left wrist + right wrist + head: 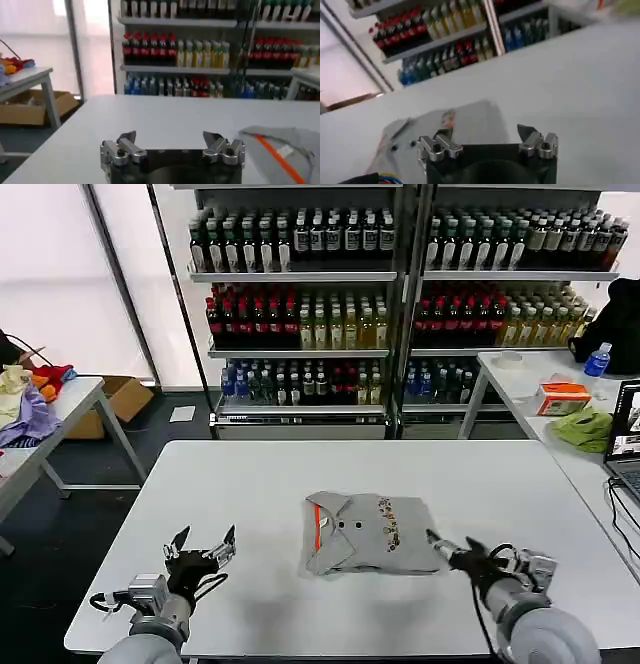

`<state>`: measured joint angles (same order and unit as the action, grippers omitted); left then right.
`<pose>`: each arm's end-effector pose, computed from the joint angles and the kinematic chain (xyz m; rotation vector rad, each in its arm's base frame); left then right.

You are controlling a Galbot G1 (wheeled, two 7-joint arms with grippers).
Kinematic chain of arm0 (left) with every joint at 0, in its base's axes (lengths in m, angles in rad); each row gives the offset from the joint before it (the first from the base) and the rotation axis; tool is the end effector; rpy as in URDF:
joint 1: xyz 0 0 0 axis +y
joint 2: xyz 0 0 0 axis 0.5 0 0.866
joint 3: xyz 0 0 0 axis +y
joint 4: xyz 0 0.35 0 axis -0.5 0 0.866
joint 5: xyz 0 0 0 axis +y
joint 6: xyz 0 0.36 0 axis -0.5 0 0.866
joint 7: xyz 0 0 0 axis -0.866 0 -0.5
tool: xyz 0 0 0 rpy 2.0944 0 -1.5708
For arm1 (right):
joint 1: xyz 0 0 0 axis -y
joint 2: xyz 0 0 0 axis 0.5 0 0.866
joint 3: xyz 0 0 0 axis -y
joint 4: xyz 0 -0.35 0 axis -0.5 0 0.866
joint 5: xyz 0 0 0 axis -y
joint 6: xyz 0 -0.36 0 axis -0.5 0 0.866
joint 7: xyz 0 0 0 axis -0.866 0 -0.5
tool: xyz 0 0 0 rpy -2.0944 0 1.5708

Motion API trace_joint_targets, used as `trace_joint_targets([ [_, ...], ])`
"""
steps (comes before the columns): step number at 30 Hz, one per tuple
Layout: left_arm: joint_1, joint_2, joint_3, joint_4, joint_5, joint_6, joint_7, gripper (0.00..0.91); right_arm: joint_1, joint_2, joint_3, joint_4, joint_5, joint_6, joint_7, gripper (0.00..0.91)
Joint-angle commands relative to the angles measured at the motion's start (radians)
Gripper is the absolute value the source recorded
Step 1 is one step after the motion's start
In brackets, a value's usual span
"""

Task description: Fold and organize the clothes.

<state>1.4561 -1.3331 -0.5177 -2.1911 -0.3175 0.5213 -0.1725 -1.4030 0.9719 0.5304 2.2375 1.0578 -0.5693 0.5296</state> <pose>0.2142 0.0315 -0.2423 -0.0099 -2.8046 0.0558 0.2289 -0.0734 -0.1961 0.0260 -2.6092 -0.3413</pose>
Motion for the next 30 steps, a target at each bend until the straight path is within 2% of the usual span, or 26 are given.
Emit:
trace_joint_targets([
  [1, -0.005, -0.031, 0.005, -0.009, -0.017, -0.184, 0.004, 0.907, -0.093, 0.048, 0.36, 0.016, -0.509, 0.059, -0.131, 0.907],
  [2, -0.008, -0.034, 0.012, 0.005, 0.0, -0.194, 0.009, 0.907, -0.137, 0.079, 0.335, -0.019, -0.619, 0.146, -0.172, 0.907],
  [3, -0.009, -0.034, 0.014, 0.008, 0.002, -0.207, 0.008, 0.907, -0.149, 0.087, 0.313, -0.027, -0.644, 0.155, -0.179, 0.907],
  [5, -0.007, -0.033, 0.014, 0.012, 0.064, -0.205, 0.037, 0.907, -0.178, 0.108, 0.266, -0.029, -0.564, 0.138, -0.166, 0.907],
  [7, -0.007, -0.03, 0.02, 0.012, 0.072, -0.219, 0.03, 0.907, -0.179, 0.129, 0.245, -0.038, -0.531, 0.131, -0.156, 0.907],
  [19, -0.034, 0.014, 0.01, 0.046, 0.042, -0.193, 0.007, 0.907, -0.115, 0.173, 0.169, -0.042, -0.585, 0.128, -0.166, 0.907],
  [30, -0.05, 0.025, -0.014, 0.056, 0.008, -0.201, 0.022, 0.907, -0.089, 0.174, 0.161, -0.038, -0.586, 0.12, -0.176, 0.907],
])
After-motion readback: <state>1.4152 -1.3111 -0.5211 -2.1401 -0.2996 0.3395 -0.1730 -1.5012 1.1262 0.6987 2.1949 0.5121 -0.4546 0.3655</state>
